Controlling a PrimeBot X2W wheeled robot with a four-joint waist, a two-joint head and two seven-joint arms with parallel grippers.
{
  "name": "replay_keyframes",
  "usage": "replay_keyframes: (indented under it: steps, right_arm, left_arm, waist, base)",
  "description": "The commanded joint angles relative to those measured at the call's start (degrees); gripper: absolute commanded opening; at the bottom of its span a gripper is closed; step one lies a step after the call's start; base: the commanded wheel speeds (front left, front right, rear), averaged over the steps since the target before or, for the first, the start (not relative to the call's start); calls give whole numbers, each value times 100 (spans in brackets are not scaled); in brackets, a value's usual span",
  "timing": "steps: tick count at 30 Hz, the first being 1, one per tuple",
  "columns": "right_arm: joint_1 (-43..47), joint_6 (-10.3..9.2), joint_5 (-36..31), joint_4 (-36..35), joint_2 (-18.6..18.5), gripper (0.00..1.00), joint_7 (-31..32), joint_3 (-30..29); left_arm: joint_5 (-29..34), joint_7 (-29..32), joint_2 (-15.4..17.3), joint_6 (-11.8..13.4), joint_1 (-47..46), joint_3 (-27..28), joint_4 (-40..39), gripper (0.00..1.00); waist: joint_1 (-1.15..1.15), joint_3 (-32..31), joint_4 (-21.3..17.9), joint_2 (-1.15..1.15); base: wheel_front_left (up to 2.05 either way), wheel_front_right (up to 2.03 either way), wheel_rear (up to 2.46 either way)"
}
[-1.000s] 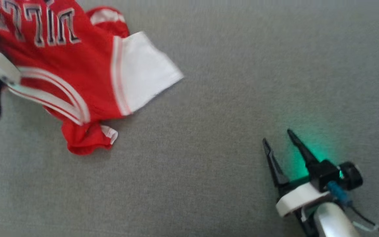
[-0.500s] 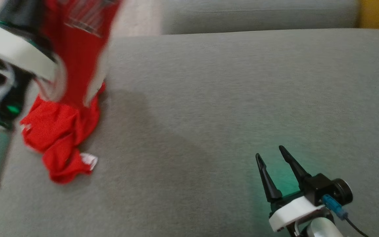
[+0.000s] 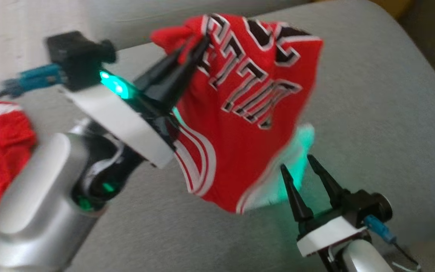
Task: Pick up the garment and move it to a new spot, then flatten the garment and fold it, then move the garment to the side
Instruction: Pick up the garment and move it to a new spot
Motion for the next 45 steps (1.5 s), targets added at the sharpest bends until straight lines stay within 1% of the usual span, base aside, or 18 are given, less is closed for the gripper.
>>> replay_keyframes:
  steps: [1, 3, 7, 13, 14, 15, 16, 17, 20, 22, 24, 25, 28, 33, 36, 39, 42, 45]
  right_arm:
    - [-257, -5, 50, -223, 15, 100, -20, 158]
    - [-288, -5, 115, -267, 15, 100, -20, 191]
    - [-327, -5, 220, -332, 15, 100, -20, 250]
    - [-404, -5, 330, -411, 16, 100, -20, 304]
    - [-413, -5, 339, -424, 16, 100, -20, 303]
    - [-417, -5, 344, -438, 16, 100, -20, 298]
    - [-421, -5, 338, -452, 16, 100, -20, 297]
    - [-424, -5, 317, -465, 16, 100, -20, 297]
    - [-420, -5, 218, -496, 16, 100, -20, 227]
    - [-394, -5, 71, -511, 16, 100, -20, 187]
    - [-325, -5, -53, -531, 16, 100, -20, 99]
    - [-325, -5, -53, -531, 16, 100, -20, 99]
    - [-207, -5, -263, -615, 16, 100, -20, -111]
    - [9, -5, -602, -777, 16, 100, -20, -468]
    - [178, -5, -724, -834, 16, 100, -20, -654]
    - [365, -5, -876, -837, 16, 100, -20, -822]
    - [536, -5, -974, -810, 16, 100, -20, -957]
    - [683, -5, -977, -761, 16, 100, -20, -1067]
  left_arm:
    - [-27, -5, 76, 33, -212, 222, -17, 0]
    - [181, -28, 59, 43, -248, 94, 364, 0]
    - [458, -295, -93, 17, -265, -59, 1490, 0]
    - [904, -1038, -312, -58, -388, -162, 3332, 0]
    - [985, -1236, -360, -39, -421, -148, 3595, 9]
    - [1077, -1442, -405, -32, -455, -149, 3832, 42]
    - [1201, -1661, -433, -21, -488, -169, 4045, 67]
    - [1303, -1832, -458, 9, -500, -192, 4259, 100]
    - [1433, -2280, -565, 16, -457, -222, 4752, 100]
    - [1584, -2653, -567, 29, -331, -282, 4941, 100]
    - [1528, -3035, -658, 54, -43, -230, 4999, 100]
    - [1528, -3035, -658, 54, -43, -230, 4999, 100]
    - [1514, -3472, -717, 142, 475, -195, 4880, 100]
    - [1661, -3739, -764, 475, 1457, -27, 4296, 100]
    - [1973, -3757, -815, 697, 2059, 270, 3635, 100]
    - [2558, -3759, -845, 855, 2697, 542, 3031, 100]
    - [2972, -3760, -993, 892, 3285, 888, 2629, 100]
    - [3315, -3760, -1161, 888, 3753, 1238, 2471, 100]
  waist:
    - [0, 193, -435, 0]
    - [0, 267, -626, 0]
    - [0, 428, -923, 0]
    - [0, 645, -1111, 0]
    - [0, 666, -1111, 0]
    - [0, 686, -1103, 0]
    - [0, 698, -1089, 0]
    - [0, 699, -1069, 0]
    - [0, 646, -944, 0]
    - [0, 524, -863, 0]
    - [0, 359, -751, 0]
    - [0, 359, -751, 0]
    - [0, 128, -517, 0]
    - [0, -182, -19, 0]
    - [0, -324, 267, 0]
    - [0, -449, 547, 0]
    - [0, -537, 780, 0]
    - [0, -609, 981, 0]
  base:
    - [0, 0, 0]
    - [0, 0, 0]
    - [0, 0, 0]
    - [0, 0, 0]
    - [0, 0, 0]
    - [0, 0, 0]
    - [0, 0, 0]
    - [0, 0, 0]
    - [0, 0, 0]
    - [0, 0, 0]
    - [0, 0, 0]
    - [0, 0, 0]
    - [0, 0, 0]
    - [0, 0, 0]
    - [0, 0, 0]
    - [0, 0, 0]
    - [0, 0, 0]
    - [0, 0, 0]
